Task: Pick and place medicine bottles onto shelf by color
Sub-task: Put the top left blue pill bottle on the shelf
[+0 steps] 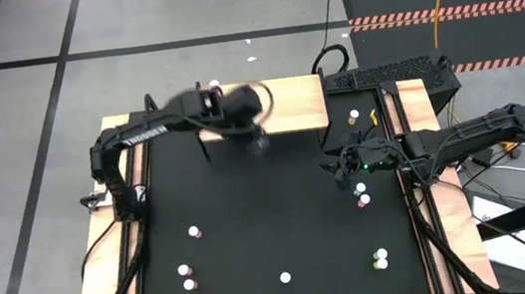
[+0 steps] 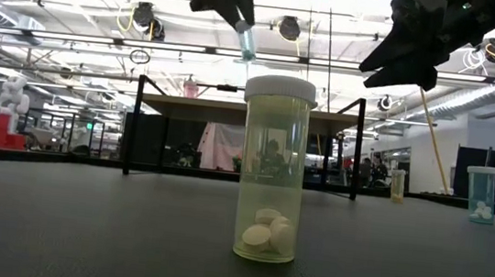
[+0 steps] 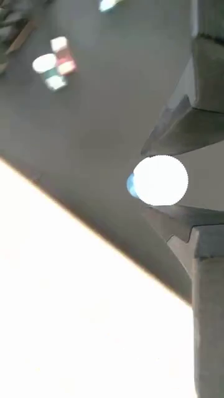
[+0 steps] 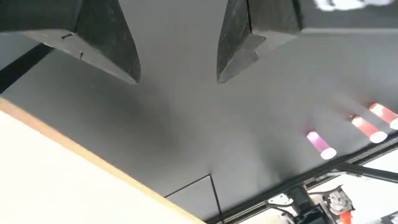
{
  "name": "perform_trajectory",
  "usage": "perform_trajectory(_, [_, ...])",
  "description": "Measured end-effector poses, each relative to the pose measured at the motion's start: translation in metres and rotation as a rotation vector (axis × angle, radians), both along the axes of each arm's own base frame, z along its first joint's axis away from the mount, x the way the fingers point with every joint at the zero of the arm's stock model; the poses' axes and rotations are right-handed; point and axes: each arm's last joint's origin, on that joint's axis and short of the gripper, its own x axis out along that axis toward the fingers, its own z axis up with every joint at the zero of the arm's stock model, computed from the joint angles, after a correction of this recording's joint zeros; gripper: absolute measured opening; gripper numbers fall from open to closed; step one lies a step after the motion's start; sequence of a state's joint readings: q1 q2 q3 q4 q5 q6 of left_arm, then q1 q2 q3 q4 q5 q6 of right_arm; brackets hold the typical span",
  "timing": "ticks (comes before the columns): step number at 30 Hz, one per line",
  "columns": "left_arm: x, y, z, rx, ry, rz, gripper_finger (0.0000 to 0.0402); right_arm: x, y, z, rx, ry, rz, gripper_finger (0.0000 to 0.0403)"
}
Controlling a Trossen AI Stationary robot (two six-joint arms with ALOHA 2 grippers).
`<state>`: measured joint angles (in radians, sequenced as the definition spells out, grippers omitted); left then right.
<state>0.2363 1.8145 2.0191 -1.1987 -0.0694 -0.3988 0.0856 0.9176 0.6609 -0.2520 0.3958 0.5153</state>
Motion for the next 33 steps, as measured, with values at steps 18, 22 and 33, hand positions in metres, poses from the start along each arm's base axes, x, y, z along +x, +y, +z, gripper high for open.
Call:
perform_trajectory(18, [-0.034,0.143,0.006,0.165,-0.126,0.298,0.0129,0.000,-0.014,-0.001,-0.063,0.051,0.031,0.0208])
perform_trajectory(22, [-0.029,0.152,-0.010,0.171,-0.049,0.253,0.0129,0.000,-0.018,-0.001,-0.055,0.046,0.001,0.0208])
perform_trajectory(33, [-0.029,0.154,-0.028,0.206,0.130,0.083,0.0129,-0.001,-0.027,0.000,0.011,-0.002,-0.149,0.0208])
